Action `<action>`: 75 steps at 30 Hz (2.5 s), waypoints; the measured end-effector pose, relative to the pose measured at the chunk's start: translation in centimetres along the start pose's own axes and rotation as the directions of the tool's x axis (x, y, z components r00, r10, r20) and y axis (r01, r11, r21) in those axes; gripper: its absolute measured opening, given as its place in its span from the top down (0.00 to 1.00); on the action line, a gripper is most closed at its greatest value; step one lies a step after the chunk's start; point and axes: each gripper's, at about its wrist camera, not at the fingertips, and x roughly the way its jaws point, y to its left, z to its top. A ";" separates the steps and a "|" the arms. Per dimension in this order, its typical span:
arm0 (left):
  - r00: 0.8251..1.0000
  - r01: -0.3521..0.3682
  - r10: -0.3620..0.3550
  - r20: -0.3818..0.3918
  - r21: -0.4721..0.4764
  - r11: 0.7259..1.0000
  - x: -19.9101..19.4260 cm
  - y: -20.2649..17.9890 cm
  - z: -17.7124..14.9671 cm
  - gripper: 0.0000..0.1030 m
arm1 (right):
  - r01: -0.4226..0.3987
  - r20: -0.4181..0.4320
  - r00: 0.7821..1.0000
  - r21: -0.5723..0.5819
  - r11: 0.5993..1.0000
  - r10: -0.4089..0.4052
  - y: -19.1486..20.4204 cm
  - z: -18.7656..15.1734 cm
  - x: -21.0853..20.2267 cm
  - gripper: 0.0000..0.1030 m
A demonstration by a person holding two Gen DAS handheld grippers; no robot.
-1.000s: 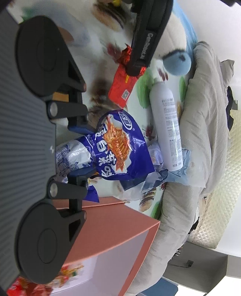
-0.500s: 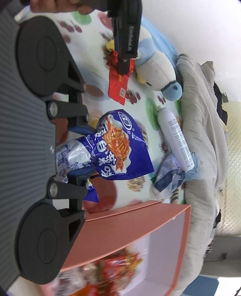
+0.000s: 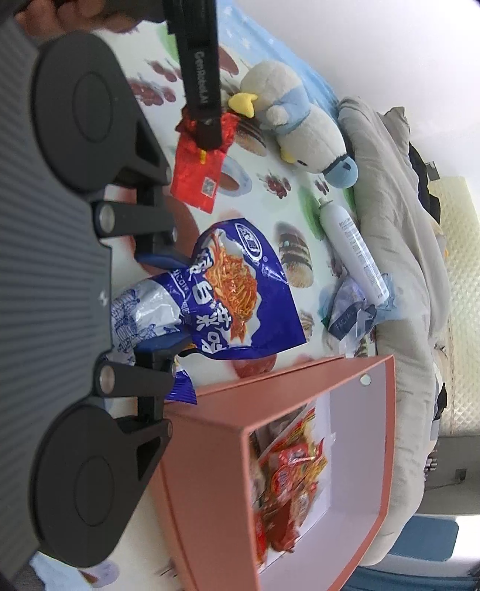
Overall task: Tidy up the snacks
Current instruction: 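Lift and carry the red candy and blue bag over the pink box with both tools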
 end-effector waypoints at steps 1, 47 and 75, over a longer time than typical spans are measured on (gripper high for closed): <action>1.000 -0.001 0.001 -0.005 -0.006 1.000 0.0 0.0 -0.2 0.54 | -0.002 -0.001 1.000 0.005 1.000 0.002 -0.1 -0.1 -0.2 0.61; 0.936 0.257 -0.259 0.239 0.036 0.966 -9.2 -13.9 18.5 0.54 | 0.078 0.337 0.938 0.041 0.996 -0.087 -8.5 15.9 -11.5 0.62; 0.953 0.304 -0.301 -0.045 0.147 0.941 9.3 -26.9 17.0 0.54 | 0.197 0.076 0.975 0.144 0.970 -0.210 -20.2 13.6 2.1 0.61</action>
